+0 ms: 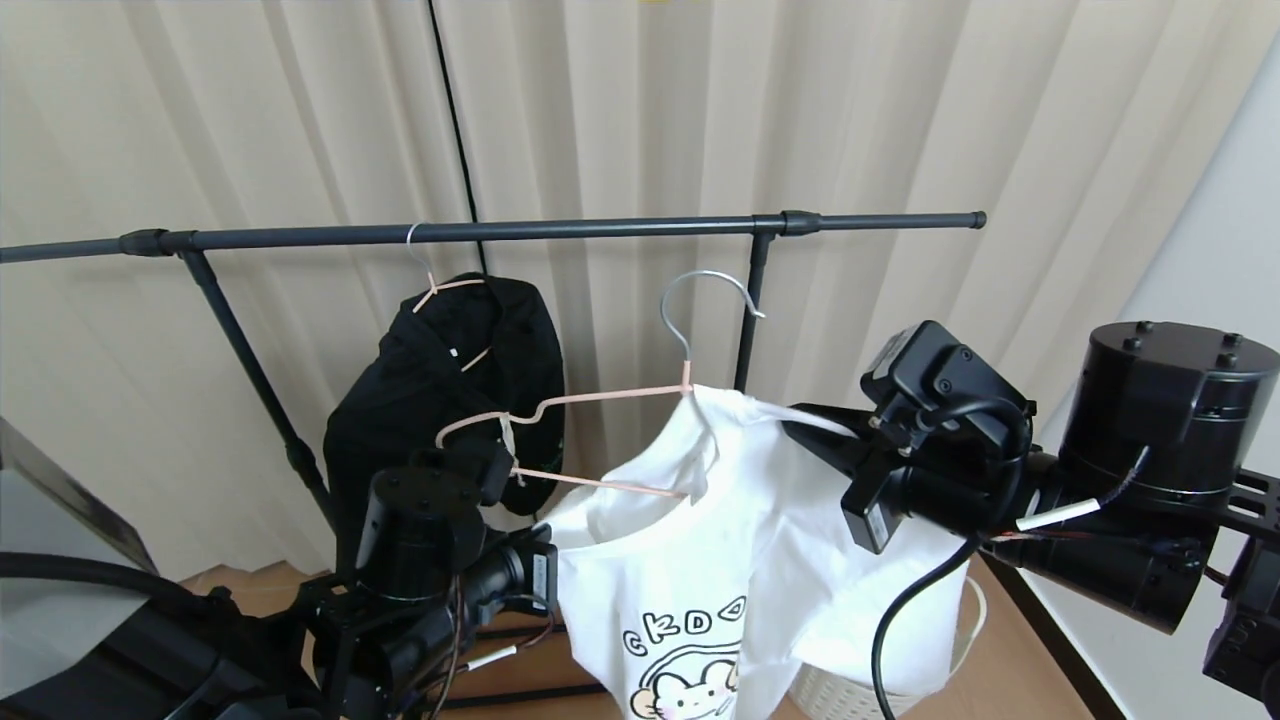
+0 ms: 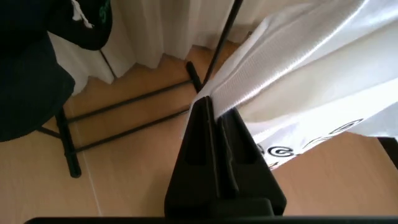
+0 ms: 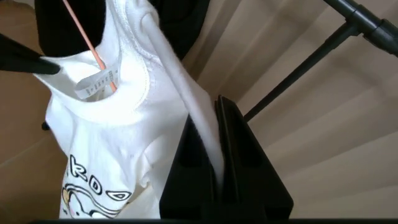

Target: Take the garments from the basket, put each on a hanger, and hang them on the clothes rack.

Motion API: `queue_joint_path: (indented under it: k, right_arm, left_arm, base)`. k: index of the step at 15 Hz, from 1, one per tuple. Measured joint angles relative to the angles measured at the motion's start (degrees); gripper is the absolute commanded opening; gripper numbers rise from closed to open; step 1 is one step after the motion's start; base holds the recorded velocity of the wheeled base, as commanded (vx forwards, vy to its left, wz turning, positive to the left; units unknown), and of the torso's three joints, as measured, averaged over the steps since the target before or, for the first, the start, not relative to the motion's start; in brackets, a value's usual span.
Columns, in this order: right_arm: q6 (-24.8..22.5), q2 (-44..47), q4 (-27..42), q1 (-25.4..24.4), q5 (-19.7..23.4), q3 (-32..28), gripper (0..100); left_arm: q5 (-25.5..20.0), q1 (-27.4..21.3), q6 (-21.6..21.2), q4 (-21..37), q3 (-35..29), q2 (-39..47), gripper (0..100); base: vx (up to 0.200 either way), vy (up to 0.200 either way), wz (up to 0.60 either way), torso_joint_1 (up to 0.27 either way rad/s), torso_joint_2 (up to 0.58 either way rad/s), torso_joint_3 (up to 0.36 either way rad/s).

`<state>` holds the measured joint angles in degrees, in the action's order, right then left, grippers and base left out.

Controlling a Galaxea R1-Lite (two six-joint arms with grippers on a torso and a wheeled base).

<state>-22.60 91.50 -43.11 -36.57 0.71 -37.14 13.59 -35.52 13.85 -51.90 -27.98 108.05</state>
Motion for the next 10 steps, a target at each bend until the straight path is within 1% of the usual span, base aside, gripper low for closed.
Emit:
queue_joint_path:
  k: [1,3,6,8,10]
  right_arm:
    - [-0.15,-0.10,0.06,1.18,2.90,0.55,0]
    - [-0.35,-0.29,0.28,3.54,6.97,1.23,0]
    - [-0.99,-0.33,0.30,7.17,13.58,1.89,0]
    - [-2.94,-0.16,0.27,9.81,16.59,2.15,0]
    - [-4.38,0.09,0.38,11.56,17.02,2.36,0]
  left_arm:
    - [0.04,0.59,0.00,0.02,-0.29,-0.57,0]
    - [0.23,1.68,0.00,-0.02,-0.77,-1.40,0]
    - [1.82,3.04,-0.09,-0.02,-1.51,-1.96,0]
    - [1.90,3.78,-0.09,-0.02,-1.90,-2.15,0]
    - [1.93,4.71,-0.11,-0.02,-2.23,-2.26,0]
  base:
    - [0.000,0.000,0.00,0.000,0.00,0.000]
    - [0.000,0.000,0.00,0.000,0.00,0.000]
    - [0.000,0.000,0.00,0.000,0.00,0.000]
    - [0.000,0.000,0.00,0.000,0.00,0.000]
    - [0.000,0.000,0.00,0.000,0.00,0.000]
